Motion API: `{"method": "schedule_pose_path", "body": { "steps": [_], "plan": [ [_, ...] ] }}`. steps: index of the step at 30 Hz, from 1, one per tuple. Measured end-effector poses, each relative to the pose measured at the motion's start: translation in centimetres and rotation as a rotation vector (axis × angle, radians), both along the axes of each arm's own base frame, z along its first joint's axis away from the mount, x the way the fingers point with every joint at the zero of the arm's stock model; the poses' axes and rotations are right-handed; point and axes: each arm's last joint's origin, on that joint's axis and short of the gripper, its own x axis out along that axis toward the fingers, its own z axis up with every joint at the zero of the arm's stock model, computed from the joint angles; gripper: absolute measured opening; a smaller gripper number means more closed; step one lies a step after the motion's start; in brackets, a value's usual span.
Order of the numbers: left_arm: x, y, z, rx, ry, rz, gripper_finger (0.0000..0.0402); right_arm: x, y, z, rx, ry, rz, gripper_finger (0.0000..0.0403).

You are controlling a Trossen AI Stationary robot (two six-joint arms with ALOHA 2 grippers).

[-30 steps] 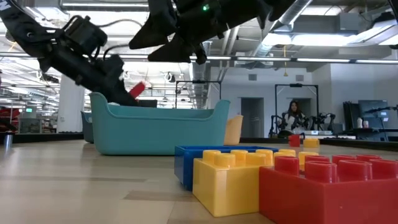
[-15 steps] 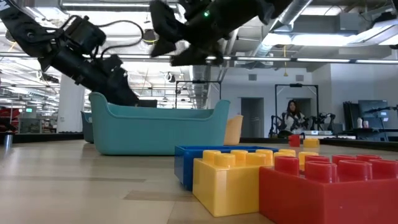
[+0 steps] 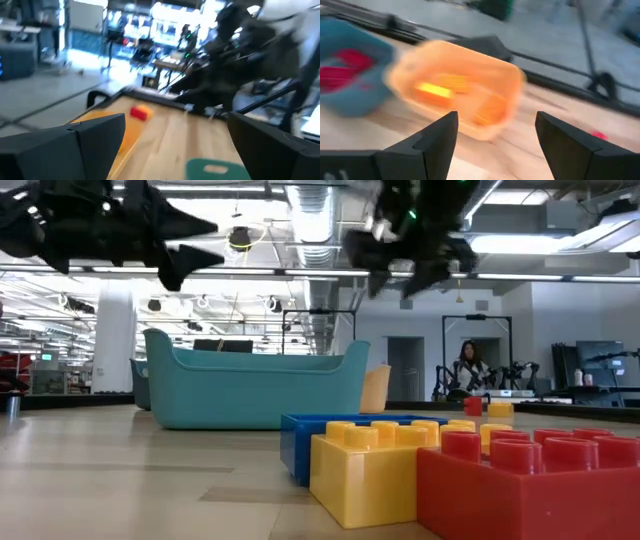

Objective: Sort & place blocks by color
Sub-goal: Put the yellow game piece into the orange bin

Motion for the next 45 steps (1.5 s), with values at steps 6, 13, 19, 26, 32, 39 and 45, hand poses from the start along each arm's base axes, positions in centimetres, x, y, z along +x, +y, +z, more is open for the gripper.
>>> {"method": "schedule_pose_path", "body": {
  "steps": [6, 13, 19, 26, 32, 39, 45],
  "plan": [
    [-0.2, -1.5, -0.4, -0.017, -0.042, -0.089, 0.0327, -2.6, -1.5, -3.1, 0.116, 0.068, -0.131, 0.0286],
    [0.0, -2.5, -1.2, -0.02, -0.054, -0.059, 0.0327, -5.5, -3.1, -6.1, 0.277, 0.131, -0.171, 0.0286],
    [0.1, -3.1, -1.1, -0.013, -0.061, -0.096, 0.0327, -8.3, -4.4, -5.3, 0.344, 0.014, -0.084, 0.0286],
    [0.1, -3.1, -1.0, -0.011, -0.068, -0.096, 0.0327, -11.2, -4.8, -5.8, 0.445, -0.207, -0.007, 0.0285],
    [0.1, -3.1, -0.9, -0.008, -0.079, -0.095, 0.0327, -13.1, -4.5, -7.0, 0.427, -0.209, -0.155, 0.0285],
    [0.1, -3.1, -0.9, -0.009, -0.079, -0.095, 0.0327, -15.0, -6.6, -7.3, 0.361, -0.24, -0.432, 0.0285],
    [0.1, -3.1, -0.9, -0.008, -0.084, -0.095, 0.0327, -16.0, -9.5, -7.6, 0.431, -0.244, -0.585, 0.0285]
  ]
}}
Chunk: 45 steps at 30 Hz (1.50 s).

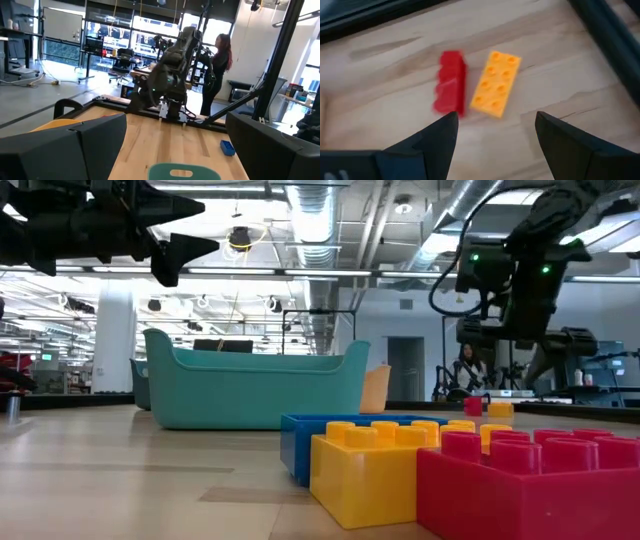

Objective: Sort & place blocks by color
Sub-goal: Put the yellow game piece into the orange bin

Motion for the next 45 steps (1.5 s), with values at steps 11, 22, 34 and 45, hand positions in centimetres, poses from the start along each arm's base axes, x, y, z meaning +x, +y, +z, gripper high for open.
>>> {"method": "schedule_pose_path", "body": {
  "steps": [11, 22, 34, 45],
  "plan": [
    [0.0, 0.0, 0.0, 0.005, 0.001, 0.001, 0.0327, -1.0, -4.1, 0.2, 0.027, -0.034, -0.07, 0.0285],
    [0.0, 0.0, 0.0, 0.003, 0.0, 0.012, 0.0327, -2.3, -6.2, 0.2, 0.057, -0.061, -0.149, 0.0285],
    [0.0, 0.0, 0.2, -0.007, -0.014, -0.012, 0.0327, -0.3, -7.1, -3.7, 0.158, -0.039, -0.114, 0.0285],
    [0.0, -0.1, 0.2, -0.013, -0.02, -0.022, 0.0327, -0.5, -6.4, -5.0, 0.243, 0.138, -0.061, 0.0273]
  ]
}}
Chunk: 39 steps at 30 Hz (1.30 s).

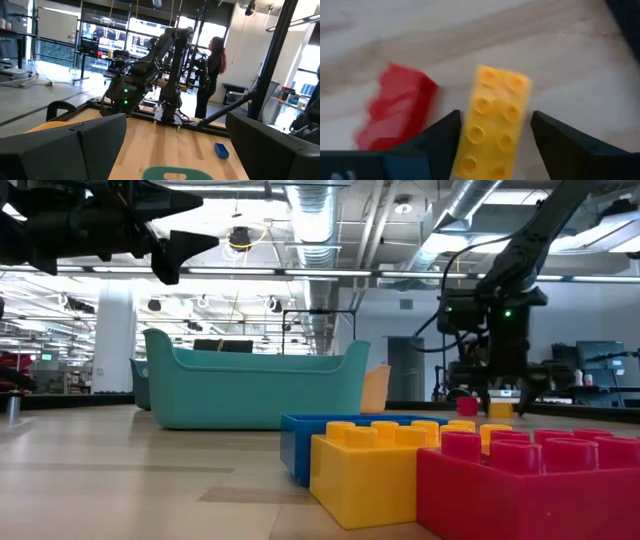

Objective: Sort & place blocks by color
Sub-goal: Put the yellow game piece into the orange bin

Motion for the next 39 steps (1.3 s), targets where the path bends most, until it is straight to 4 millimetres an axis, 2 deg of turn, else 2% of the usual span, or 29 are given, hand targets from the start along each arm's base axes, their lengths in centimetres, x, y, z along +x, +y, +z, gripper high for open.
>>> {"method": "schedule_pose_path", "body": {
  "steps": [3, 7, 8, 13, 19, 24, 28, 35, 39],
  "plan": [
    [0.0, 0.0, 0.0, 0.011, -0.001, 0.007, 0.0327, -0.4, 0.7, 0.4, 0.038, 0.04, 0.029, 0.0232],
    [0.0, 0.0, 0.0, 0.009, -0.002, 0.007, 0.0327, -0.4, 1.4, 0.9, 0.056, 0.029, 0.072, 0.0135],
    [0.0, 0.0, 0.0, 0.002, -0.003, 0.006, 0.0327, -0.3, 1.5, 1.1, 0.059, 0.025, 0.082, 0.0124],
    [0.0, 0.0, 0.1, -0.014, -0.009, -0.003, 0.0327, 0.2, 2.8, 2.2, 0.046, -0.035, 0.145, 0.0126],
    [0.0, 0.0, 0.1, -0.018, -0.015, -0.003, 0.0327, 1.5, 4.9, 5.1, -0.094, -0.217, 0.245, 0.0126],
    [0.0, 0.0, 0.1, -0.009, -0.014, 0.01, 0.0327, 5.3, 6.6, 8.1, -0.359, -0.522, 0.44, 0.0126],
    [0.0, 0.0, 0.2, -0.009, -0.018, 0.014, 0.0327, 8.4, 6.7, 9.4, -0.522, -0.698, 0.529, 0.0126],
    [-0.1, 0.0, 0.3, -0.028, -0.029, 0.007, 0.0327, 14.1, 4.2, 8.7, -0.449, -0.68, 0.647, 0.0131],
    [-0.1, 0.0, 0.2, -0.028, -0.028, 0.001, 0.0327, 17.0, 3.1, 9.4, -0.429, -0.702, 0.751, 0.0183]
  ]
}}
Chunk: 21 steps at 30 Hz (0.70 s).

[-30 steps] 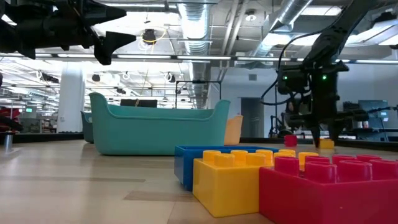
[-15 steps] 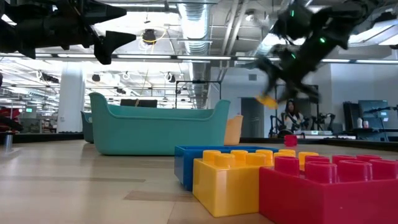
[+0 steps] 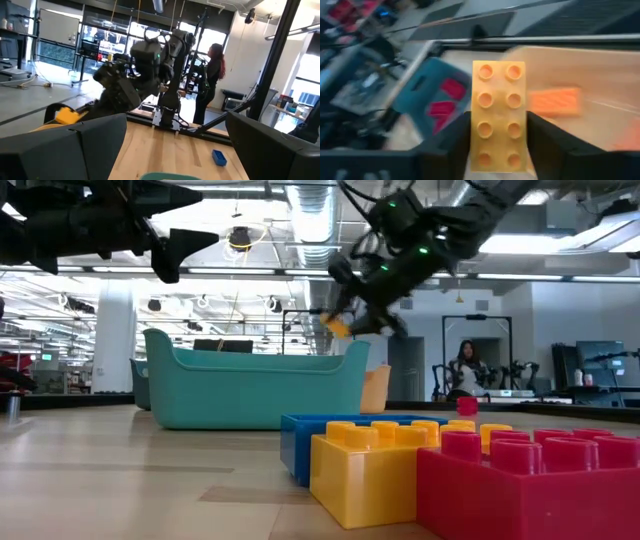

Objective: Sort & place blocks by color
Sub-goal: Put the yellow game piece into the orange bin, then put the blue game piece into the green bin

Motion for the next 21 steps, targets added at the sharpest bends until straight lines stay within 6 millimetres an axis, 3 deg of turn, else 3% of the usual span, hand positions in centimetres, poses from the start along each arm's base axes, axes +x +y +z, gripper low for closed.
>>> {"method": "schedule_pose_path", "body": {
  "steps": [5, 8, 11, 15, 21],
  "plan": [
    [0.0, -0.1, 0.0, -0.003, 0.0, -0.027, 0.0327, 1.9, -1.3, 2.1, 0.004, -0.008, 0.069, 0.0258],
    [0.0, -0.1, 0.1, -0.004, -0.008, -0.029, 0.0327, 1.9, -1.5, 3.5, -0.018, 0.041, 0.081, 0.028],
    [0.0, -0.2, 0.1, -0.007, -0.008, -0.041, 0.0327, 1.7, -0.2, 5.0, -0.052, 0.064, 0.165, 0.0287],
    [0.0, -0.2, 0.1, -0.005, -0.009, -0.053, 0.0327, 1.6, 4.7, 6.9, -0.107, 0.077, 0.326, 0.0284],
    [0.0, -0.3, 0.0, 0.032, -0.002, -0.068, 0.0327, 1.4, 15.6, 6.7, -0.213, 0.136, 0.556, 0.0278]
  ]
}}
